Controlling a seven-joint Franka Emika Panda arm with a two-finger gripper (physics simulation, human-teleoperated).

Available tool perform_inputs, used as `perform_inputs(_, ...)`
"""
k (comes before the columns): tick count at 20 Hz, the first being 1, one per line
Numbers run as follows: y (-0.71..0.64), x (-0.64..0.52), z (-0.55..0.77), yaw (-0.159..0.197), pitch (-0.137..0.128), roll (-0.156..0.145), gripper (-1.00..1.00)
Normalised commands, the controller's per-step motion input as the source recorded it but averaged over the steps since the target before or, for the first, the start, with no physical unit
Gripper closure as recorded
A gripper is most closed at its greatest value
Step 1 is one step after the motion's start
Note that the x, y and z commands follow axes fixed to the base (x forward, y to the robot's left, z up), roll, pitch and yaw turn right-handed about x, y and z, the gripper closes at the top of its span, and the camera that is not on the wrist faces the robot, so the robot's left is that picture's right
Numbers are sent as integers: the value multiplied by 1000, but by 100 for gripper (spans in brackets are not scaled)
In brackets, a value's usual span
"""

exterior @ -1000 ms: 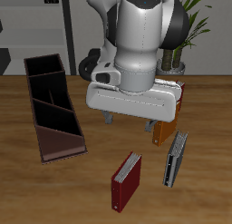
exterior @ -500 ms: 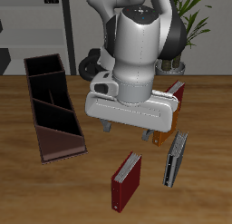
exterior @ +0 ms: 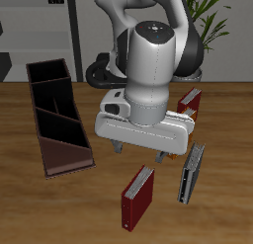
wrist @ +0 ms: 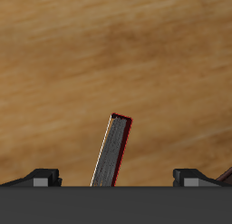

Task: Place the right red book into the right desk caddy's back compartment

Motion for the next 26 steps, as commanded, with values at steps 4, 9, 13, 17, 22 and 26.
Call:
perform_inputs(4,-10,52,-189,-5,-1,-11,-100)
perform_inputs(9,-1,56,-202,-21,8,5,-100)
perform_inputs(13,-16,35,-117,-1,-23,-9,-100)
perform_inputs(17,30,-11,-213,0,-2,2,-100)
perform_inputs(22,-13,-16,-127,-1,-26,-18,-100)
perform_inputs(26,-12,27,-152,-15,-1,-7,-100)
